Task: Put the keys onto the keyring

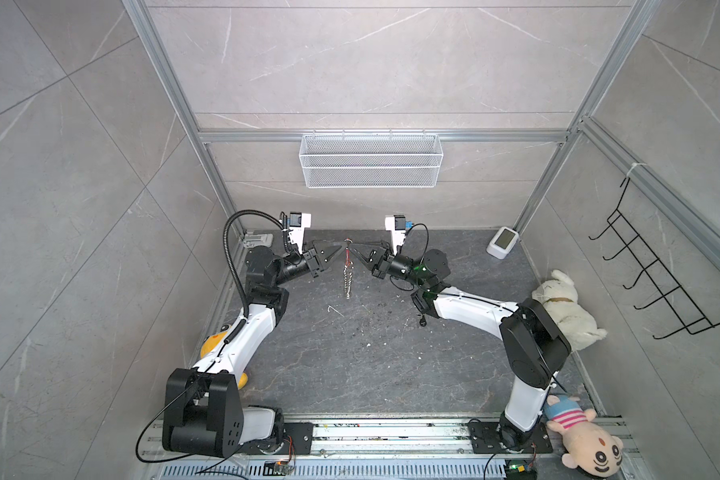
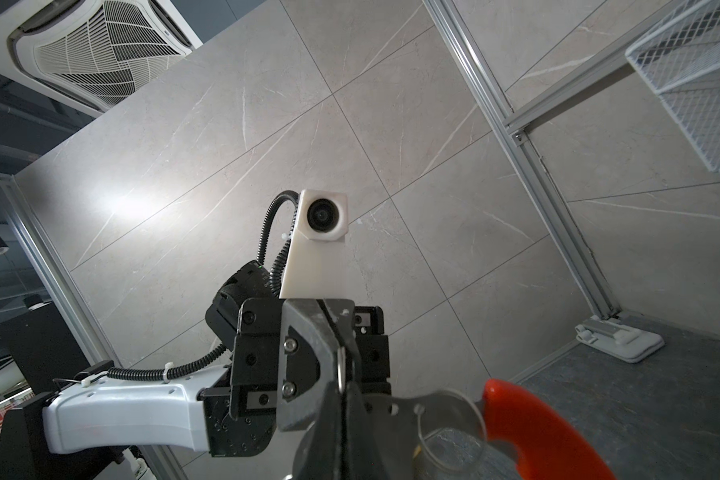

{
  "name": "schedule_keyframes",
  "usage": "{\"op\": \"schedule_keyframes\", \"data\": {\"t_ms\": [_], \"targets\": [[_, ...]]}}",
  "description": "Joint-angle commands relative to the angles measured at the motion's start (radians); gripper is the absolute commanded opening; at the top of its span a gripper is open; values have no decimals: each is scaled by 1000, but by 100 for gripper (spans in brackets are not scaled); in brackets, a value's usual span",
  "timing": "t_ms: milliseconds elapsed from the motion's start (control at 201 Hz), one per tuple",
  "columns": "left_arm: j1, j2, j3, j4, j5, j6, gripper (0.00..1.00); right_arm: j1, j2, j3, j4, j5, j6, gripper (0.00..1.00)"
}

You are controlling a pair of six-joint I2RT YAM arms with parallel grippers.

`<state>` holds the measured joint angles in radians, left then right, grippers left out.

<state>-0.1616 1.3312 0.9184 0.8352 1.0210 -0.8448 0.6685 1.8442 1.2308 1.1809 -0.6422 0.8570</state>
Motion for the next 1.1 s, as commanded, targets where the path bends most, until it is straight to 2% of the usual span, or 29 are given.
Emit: {"op": "schedule_keyframes", "data": {"t_ms": [0,65,199,284,344,398,413,518,602,637,697,722,742,802,851,896,986,1090], "targets": [[-6,-41,7,-89,-20,76,0,17,-14,24,10,15,-13,0],[-6,-84,8,-245,-78,193,0,14,-52,-5,-68,42,-64,1],[-19,-172,-6,-449,-202,376,0,-1,-165,-83,-311,128,-222,40],[-39,-202,-3,-551,-258,461,0,-17,-251,-143,-488,207,-332,49],[-68,-214,-2,-613,-313,517,0,-28,-321,-183,-635,292,-414,74],[-110,-223,-8,-659,-385,580,0,-30,-386,-202,-802,433,-486,96],[-124,-225,-10,-668,-406,597,0,-30,-401,-203,-851,477,-499,98],[-208,-234,-34,-718,-547,673,0,-32,-478,-172,-1199,815,-553,99],[-240,-230,-57,-717,-596,680,0,-34,-516,-199,-1314,1002,-560,99],[-248,-226,-63,-717,-612,677,0,-38,-526,-219,-1343,1038,-550,99],[-256,-226,-75,-717,-625,670,0,-66,-522,-219,-1452,1018,-513,99],[-256,-227,-75,-724,-631,655,0,-77,-510,-208,-1509,1011,-489,96],[-256,-222,-70,-739,-629,644,0,-88,-496,-198,-1550,1007,-472,90],[-257,-207,-38,-819,-607,663,0,-111,-450,-185,-1636,958,-452,60],[-263,-198,-38,-835,-561,685,0,-122,-421,-193,-1653,899,-454,49],[-277,-198,-58,-824,-569,695,0,-128,-395,-200,-1663,872,-447,40],[-301,-209,-106,-783,-623,690,0,-152,-339,-193,-1683,808,-425,39],[-310,-205,-128,-766,-634,673,0,-196,-284,-195,-1675,727,-381,39]]}}
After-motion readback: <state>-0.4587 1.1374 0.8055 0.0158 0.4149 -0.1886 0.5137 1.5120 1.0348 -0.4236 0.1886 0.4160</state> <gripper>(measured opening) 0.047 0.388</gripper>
